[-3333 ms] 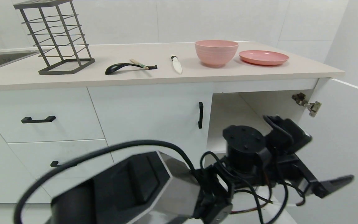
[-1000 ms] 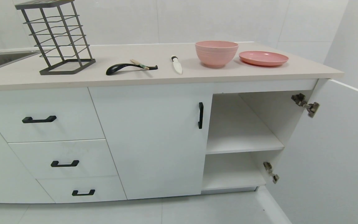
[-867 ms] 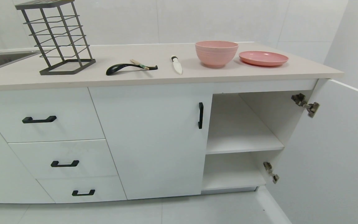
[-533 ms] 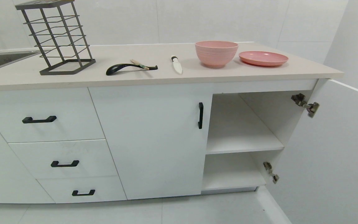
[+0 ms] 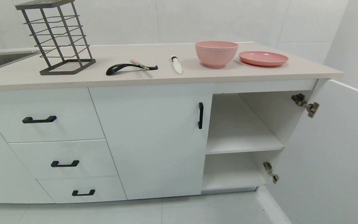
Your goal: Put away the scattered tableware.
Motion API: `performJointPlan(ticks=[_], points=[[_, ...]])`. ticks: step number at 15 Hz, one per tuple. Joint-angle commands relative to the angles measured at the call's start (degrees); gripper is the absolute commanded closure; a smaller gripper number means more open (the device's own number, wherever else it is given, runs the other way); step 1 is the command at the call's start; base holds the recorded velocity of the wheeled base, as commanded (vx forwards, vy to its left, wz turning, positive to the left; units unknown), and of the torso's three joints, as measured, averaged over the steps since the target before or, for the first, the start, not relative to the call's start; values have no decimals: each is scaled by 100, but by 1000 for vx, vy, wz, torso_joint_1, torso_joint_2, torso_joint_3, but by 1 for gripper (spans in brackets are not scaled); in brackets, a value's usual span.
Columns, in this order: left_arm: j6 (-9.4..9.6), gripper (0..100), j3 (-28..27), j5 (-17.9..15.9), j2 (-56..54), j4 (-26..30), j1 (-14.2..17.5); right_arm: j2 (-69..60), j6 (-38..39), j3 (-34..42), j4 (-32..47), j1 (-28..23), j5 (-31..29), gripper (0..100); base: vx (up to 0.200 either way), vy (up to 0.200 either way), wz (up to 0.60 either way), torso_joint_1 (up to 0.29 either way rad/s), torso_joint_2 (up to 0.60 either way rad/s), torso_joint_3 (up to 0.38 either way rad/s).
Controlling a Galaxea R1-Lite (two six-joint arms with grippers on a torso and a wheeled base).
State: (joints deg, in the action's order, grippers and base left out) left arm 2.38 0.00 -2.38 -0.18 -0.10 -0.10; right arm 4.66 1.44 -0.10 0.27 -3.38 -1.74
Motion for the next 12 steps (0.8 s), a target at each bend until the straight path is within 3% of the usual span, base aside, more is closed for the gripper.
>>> performJointPlan(ticks=[1, 5, 11, 12], points=[[-53, 0, 0, 0, 18, 1, 1, 18, -12, 1, 0, 4, 16, 0, 0, 0, 0, 0, 0, 0], [-106, 0, 0, 106, 18, 10, 1, 18, -12, 1, 0, 4, 16, 0, 0, 0, 0, 0, 0, 0], [-132, 0, 0, 115, 18, 10, 1, 18, -12, 1, 0, 4, 16, 0, 0, -200, 0, 1, 1, 2], [-123, 0, 0, 115, 18, 10, 1, 18, -12, 1, 0, 4, 16, 0, 0, 0, 0, 0, 0, 0]])
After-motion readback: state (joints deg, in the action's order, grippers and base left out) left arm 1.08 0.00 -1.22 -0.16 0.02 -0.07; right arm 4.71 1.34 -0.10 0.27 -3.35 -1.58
